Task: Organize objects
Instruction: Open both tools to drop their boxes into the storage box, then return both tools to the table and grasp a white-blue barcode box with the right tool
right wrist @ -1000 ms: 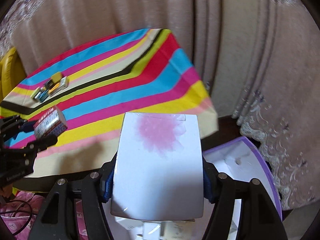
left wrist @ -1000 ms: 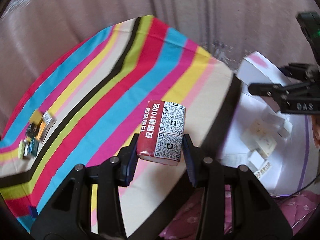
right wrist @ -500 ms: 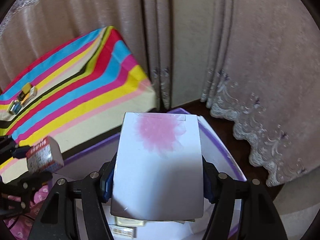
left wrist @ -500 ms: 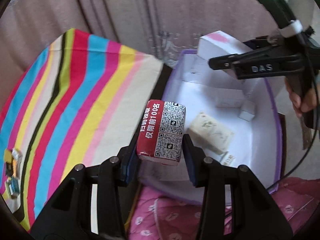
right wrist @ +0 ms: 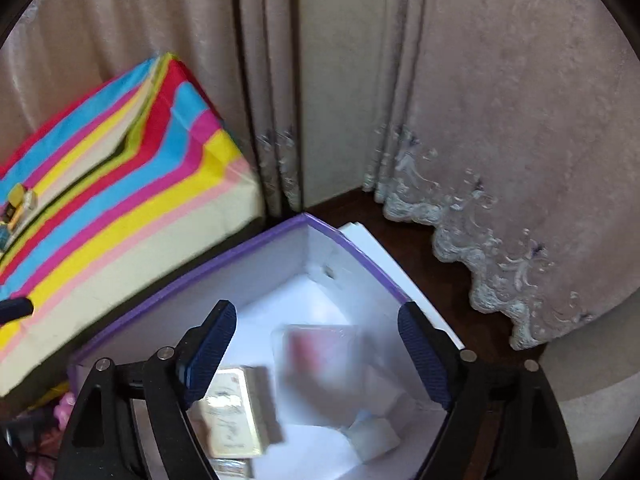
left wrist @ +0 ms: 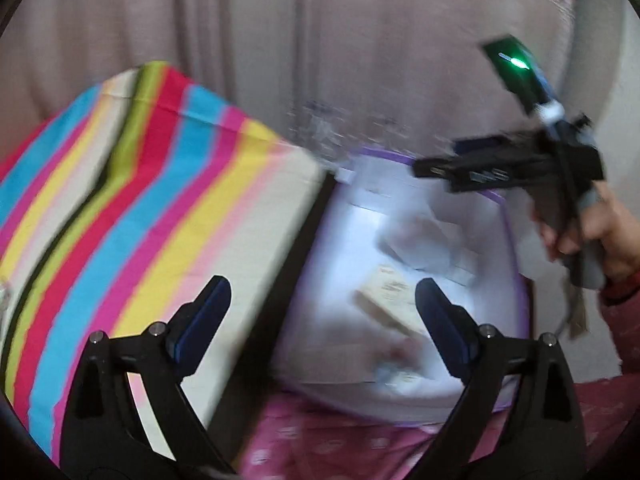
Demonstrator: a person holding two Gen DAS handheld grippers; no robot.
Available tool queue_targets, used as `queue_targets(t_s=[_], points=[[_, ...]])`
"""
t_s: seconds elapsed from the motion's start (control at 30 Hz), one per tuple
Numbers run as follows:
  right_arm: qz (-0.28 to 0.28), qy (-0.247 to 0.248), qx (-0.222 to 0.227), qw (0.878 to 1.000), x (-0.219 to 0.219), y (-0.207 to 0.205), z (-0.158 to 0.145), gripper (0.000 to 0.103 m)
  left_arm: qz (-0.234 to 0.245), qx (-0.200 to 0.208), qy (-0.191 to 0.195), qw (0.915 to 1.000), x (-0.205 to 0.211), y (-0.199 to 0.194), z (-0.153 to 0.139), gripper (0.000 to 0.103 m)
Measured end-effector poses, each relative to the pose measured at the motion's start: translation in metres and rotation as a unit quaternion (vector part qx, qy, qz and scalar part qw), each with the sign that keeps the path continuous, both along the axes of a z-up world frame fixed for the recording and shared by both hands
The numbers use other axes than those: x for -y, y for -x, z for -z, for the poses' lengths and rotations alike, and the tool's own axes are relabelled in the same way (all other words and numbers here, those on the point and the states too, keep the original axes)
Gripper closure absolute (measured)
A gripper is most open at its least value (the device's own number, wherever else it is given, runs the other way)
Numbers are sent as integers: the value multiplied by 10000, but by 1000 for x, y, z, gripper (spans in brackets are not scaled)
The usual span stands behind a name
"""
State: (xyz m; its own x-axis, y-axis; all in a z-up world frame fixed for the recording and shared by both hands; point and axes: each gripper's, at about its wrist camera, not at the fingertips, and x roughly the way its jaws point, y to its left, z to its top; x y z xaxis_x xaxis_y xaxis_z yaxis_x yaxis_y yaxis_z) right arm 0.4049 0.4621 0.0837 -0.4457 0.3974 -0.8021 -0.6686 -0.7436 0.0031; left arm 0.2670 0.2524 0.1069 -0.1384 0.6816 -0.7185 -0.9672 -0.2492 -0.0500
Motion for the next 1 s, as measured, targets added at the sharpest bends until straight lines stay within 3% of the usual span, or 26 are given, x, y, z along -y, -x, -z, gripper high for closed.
queue_targets(t_s=[0.13, 0.23, 0.33, 0.37, 0.57, 0.6, 0.63, 0.7, 0.87, 1.0], points=[[-458, 4, -25, 9989, 20, 32, -5, 19, -843, -228, -43, 9962, 34, 39, 3, 7], [-1046, 31, 60, 9945, 49, 73, -3, 19, -1632, -311, 63, 9861, 68, 76, 13, 7], [-1673, 49, 193, 9857, 84, 116, 3, 19, -2513, -410, 236, 9668, 111, 113, 24, 7], [-1949, 41, 239, 9805, 99, 134, 5, 19, -2901, -433, 298, 9556, 132, 127, 29, 7], [-3380, -12, 389, 9403, 196, 236, 18, 19, -4189, -442, 544, 9053, 216, 184, 55, 7], [-3606, -3, 374, 9320, 213, 256, 22, 19, -4428, -405, 567, 8939, 234, 196, 59, 7], [-3761, -1, 369, 9259, 226, 274, 26, 19, -4541, -394, 587, 8881, 239, 203, 64, 7], [-3936, 29, 390, 9184, 247, 304, 34, 19, -4899, -365, 673, 8684, 264, 223, 72, 7], [-4175, 86, 426, 9076, 289, 398, 58, 19, -5305, -293, 728, 8440, 303, 243, 86, 7], [-4218, 95, 410, 9057, 309, 460, 67, 19, -5462, -35, 754, 8342, 321, 250, 95, 6]])
